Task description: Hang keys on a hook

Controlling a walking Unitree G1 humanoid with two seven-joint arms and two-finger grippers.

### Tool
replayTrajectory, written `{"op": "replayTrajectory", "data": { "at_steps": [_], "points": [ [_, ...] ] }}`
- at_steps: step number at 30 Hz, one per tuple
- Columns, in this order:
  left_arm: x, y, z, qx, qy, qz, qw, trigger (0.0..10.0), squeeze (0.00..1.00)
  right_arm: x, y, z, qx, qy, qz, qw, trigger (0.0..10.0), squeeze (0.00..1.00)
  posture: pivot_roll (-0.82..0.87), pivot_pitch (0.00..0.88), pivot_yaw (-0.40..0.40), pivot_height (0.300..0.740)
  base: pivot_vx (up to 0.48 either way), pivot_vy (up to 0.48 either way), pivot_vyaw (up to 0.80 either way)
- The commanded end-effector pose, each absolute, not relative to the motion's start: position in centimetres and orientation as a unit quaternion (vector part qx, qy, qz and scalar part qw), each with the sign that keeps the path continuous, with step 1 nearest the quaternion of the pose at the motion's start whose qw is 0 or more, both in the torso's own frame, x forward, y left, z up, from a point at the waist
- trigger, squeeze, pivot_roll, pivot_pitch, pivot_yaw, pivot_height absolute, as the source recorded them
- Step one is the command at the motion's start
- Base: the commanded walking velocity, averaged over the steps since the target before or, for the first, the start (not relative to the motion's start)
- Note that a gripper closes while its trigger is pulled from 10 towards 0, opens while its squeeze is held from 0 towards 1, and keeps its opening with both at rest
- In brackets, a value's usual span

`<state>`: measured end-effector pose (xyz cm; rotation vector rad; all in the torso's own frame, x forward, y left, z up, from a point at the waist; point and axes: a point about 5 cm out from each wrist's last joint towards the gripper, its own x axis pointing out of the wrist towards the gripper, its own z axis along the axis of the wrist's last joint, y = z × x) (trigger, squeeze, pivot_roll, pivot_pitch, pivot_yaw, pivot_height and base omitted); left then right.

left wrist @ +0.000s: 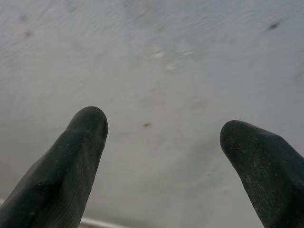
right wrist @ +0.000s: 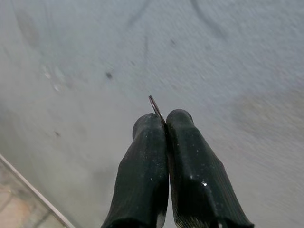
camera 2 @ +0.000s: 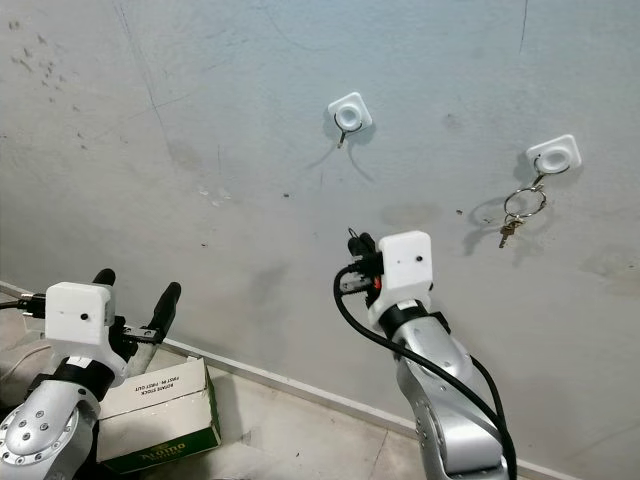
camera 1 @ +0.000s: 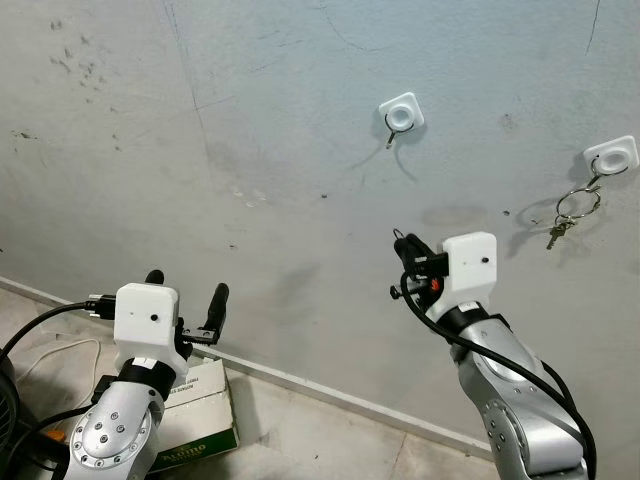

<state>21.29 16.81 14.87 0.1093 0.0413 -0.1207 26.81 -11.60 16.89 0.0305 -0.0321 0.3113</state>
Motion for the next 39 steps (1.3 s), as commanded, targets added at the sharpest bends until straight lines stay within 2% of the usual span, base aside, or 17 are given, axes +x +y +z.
{"op": "replayTrajectory", "data": {
  "at_steps": [1,4,18,29,39],
  "points": [
    [21.4,16.0,15.1,0.051,0.011,-0.099,0.994,10.0,0.0,27.2,-11.6,17.1,0.015,-0.021,0.151,0.988,10.0,0.0,0.18,0.038,-0.021,0.74,0.0,0.0,0.0],
    [21.7,14.8,15.5,0.047,-0.003,-0.147,0.988,10.0,0.0,27.8,-11.2,17.6,0.022,-0.033,0.153,0.987,10.0,0.0,0.19,0.033,-0.02,0.74,0.0,0.0,0.0],
    [22.4,13.3,15.7,0.037,-0.009,-0.196,0.98,10.0,0.0,30.6,-9.1,20.7,0.055,-0.091,0.184,0.977,10.0,0.0,0.19,0.025,-0.015,0.74,0.0,0.0,0.0],
    [22.9,12.8,16.2,0.041,-0.028,-0.21,0.976,10.0,0.0,32.1,-9.2,21.6,0.061,-0.109,0.189,0.974,10.0,0.0,0.19,0.029,-0.014,0.74,0.0,0.0,0.0],
    [23.3,12.7,16.4,0.035,-0.038,-0.206,0.977,10.0,0.0,32.3,-9.0,21.9,0.071,-0.116,0.212,0.968,10.0,0.0,0.19,0.029,-0.012,0.74,0.0,0.0,0.0]
  ]
}}
